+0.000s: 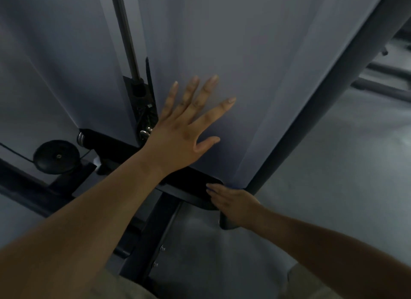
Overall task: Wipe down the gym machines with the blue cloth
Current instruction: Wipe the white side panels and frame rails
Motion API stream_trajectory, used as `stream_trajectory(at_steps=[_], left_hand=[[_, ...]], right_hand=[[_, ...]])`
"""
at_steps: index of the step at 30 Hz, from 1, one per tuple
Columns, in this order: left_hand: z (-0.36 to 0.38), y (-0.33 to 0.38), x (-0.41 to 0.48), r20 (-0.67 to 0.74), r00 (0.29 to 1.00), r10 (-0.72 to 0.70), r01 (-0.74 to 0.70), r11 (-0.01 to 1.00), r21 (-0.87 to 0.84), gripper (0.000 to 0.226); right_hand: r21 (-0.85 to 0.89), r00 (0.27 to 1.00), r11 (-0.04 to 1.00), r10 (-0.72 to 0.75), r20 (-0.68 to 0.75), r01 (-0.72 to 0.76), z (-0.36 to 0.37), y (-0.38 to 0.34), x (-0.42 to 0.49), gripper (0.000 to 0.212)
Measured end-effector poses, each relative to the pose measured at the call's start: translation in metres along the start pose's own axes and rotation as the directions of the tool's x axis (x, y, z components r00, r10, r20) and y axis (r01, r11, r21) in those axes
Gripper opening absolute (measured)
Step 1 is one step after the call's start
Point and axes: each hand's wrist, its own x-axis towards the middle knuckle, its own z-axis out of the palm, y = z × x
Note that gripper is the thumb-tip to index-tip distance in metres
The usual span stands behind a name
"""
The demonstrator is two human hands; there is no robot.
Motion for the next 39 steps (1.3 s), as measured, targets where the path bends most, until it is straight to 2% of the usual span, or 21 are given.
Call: stream_trajectory(at_steps=[1, 3, 4, 6, 8, 9, 11, 13, 14, 16, 20, 24, 28, 30, 32, 36, 39], left_hand=[[0.001, 0.001, 0.001, -0.013, 1.000, -0.003, 0.003, 1.000, -0.002, 0.082], [0.001, 0.002, 0.003, -0.035, 0.999, 0.002, -0.002, 1.000, 0.011, 0.080], [0.001, 0.004, 0.005, -0.044, 0.999, 0.011, -0.010, 1.000, 0.023, 0.079], [0.001, 0.009, 0.006, -0.054, 0.998, 0.030, -0.028, 0.999, 0.026, 0.078], [0.002, 0.015, 0.007, -0.057, 0.998, 0.038, -0.037, 0.999, 0.015, 0.077], [0.002, 0.017, 0.006, -0.059, 0.998, 0.039, -0.039, 0.999, 0.010, 0.076], [0.001, 0.018, 0.007, -0.063, 0.997, 0.034, -0.034, 0.999, -0.001, 0.074], [-0.002, 0.019, 0.009, -0.065, 0.997, 0.032, -0.033, 0.999, -0.016, 0.073], [-0.002, 0.019, 0.011, -0.064, 0.997, 0.034, -0.035, 0.999, -0.022, 0.074], [-0.003, 0.019, 0.013, -0.066, 0.997, 0.040, -0.042, 0.999, -0.031, 0.076], [-0.002, 0.025, 0.014, -0.085, 0.996, 0.037, -0.040, 0.999, -0.031, 0.081], [-0.004, 0.032, 0.018, -0.092, 0.994, 0.061, -0.065, 0.997, -0.041, 0.080], [-0.009, 0.035, 0.023, -0.158, 0.984, 0.080, -0.089, 0.995, -0.049, 0.078], [-0.011, 0.035, 0.026, -0.180, 0.982, 0.063, -0.073, 0.996, -0.048, 0.079], [-0.014, 0.032, 0.029, -0.186, 0.982, 0.035, -0.045, 0.998, -0.052, 0.077], [-0.019, 0.031, 0.034, -0.191, 0.981, -0.027, 0.014, 0.997, -0.070, 0.076], [-0.020, 0.031, 0.036, -0.178, 0.983, -0.054, 0.041, 0.996, -0.077, 0.073]], right_hand=[[-0.035, 0.994, 0.999, 0.026, -0.106, -0.030, -0.010, 0.007, -0.003, 0.053], [-0.082, 0.973, 0.993, 0.063, -0.223, -0.083, -0.026, 0.016, -0.010, 0.060], [-0.112, 0.971, 0.990, 0.059, -0.231, -0.087, -0.030, 0.019, -0.014, 0.060], [-0.148, 0.981, 0.989, -0.008, -0.192, -0.021, -0.026, 0.023, -0.021, 0.047], [-0.109, 0.981, 0.993, -0.058, -0.185, 0.039, -0.022, 0.031, -0.029, 0.034], [-0.089, 0.971, 0.995, -0.059, -0.233, 0.040, -0.025, 0.035, -0.031, 0.035], [-0.086, 0.935, 0.996, -0.002, -0.353, -0.030, -0.042, 0.043, -0.036, 0.048], [-0.092, 0.889, 0.977, 0.134, -0.437, -0.192, -0.066, 0.052, -0.041, 0.058], [-0.078, 0.847, 0.953, 0.220, -0.483, -0.293, -0.074, 0.056, -0.044, 0.061], [0.054, 0.728, 0.883, 0.417, -0.545, -0.465, -0.081, 0.057, -0.050, 0.065], [0.349, 0.502, 0.691, 0.709, -0.495, -0.633, -0.072, 0.028, -0.038, 0.087], [0.591, 0.318, 0.545, 0.835, -0.449, -0.595, -0.099, 0.023, -0.010, 0.088], [0.747, 0.137, 0.478, 0.871, -0.472, -0.462, -0.154, 0.063, -0.006, 0.084], [0.800, 0.070, 0.436, 0.891, -0.449, -0.413, -0.172, 0.082, -0.007, 0.081], [0.813, 0.050, 0.418, 0.898, -0.437, -0.406, -0.170, 0.084, -0.007, 0.081], [0.809, 0.101, 0.378, 0.922, -0.374, -0.450, -0.143, 0.056, -0.006, 0.082], [0.816, 0.084, 0.410, 0.907, -0.413, -0.407, -0.176, 0.078, -0.005, 0.081]])
